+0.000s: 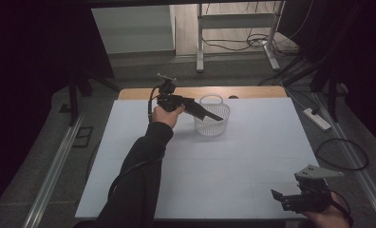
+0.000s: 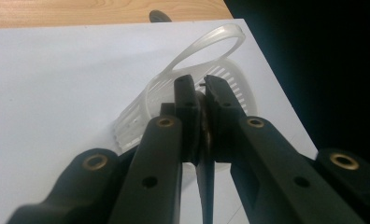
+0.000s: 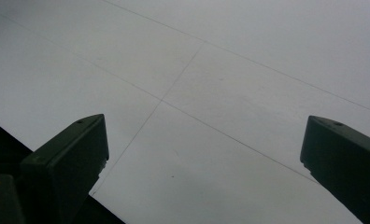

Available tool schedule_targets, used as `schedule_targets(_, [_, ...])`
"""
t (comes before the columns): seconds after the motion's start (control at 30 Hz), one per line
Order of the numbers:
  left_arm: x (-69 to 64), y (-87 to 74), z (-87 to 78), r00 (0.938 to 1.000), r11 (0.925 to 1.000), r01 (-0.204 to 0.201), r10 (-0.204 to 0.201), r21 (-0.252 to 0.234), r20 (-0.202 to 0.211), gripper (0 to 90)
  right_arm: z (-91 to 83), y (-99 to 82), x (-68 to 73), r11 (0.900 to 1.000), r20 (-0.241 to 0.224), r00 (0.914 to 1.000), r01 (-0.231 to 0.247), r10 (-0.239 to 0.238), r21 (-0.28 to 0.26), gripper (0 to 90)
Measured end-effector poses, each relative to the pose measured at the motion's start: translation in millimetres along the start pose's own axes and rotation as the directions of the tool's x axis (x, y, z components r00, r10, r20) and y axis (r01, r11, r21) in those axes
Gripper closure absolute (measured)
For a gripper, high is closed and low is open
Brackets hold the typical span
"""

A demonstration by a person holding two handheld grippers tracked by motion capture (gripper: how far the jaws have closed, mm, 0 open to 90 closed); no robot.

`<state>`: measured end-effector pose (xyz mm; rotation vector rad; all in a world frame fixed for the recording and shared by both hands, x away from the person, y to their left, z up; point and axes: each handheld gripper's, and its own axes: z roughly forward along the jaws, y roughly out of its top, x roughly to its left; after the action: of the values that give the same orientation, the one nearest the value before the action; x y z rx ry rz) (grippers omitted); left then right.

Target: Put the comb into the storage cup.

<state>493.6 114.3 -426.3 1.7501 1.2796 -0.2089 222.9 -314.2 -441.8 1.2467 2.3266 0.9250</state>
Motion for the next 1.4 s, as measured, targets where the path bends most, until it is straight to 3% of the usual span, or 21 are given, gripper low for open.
schedule_targets(0.47, [9.0,-2.0,0.3,0.9993,0.9993,0.034,-0.035,-0.015,-0.014,81.8,0.1,0.0,0.1,1.0,-0.002,1.0,0.002,-0.002,0.001,1.6])
schedule_targets(1.03, [14.5,-4.2,3.6,0.9961,0.9995,0.013,-0.016,-0.029,-0.087,75.8,0.0,-0.1,0.5,1.0,-0.003,1.0,0.006,-0.006,0.002,1.8])
schedule_targets(1.4, [15.8,-3.9,3.7,0.9907,0.9995,-0.004,0.0,-0.031,-0.136,72.3,-0.4,-0.2,0.5,1.0,-0.005,1.0,0.007,-0.007,0.001,1.7])
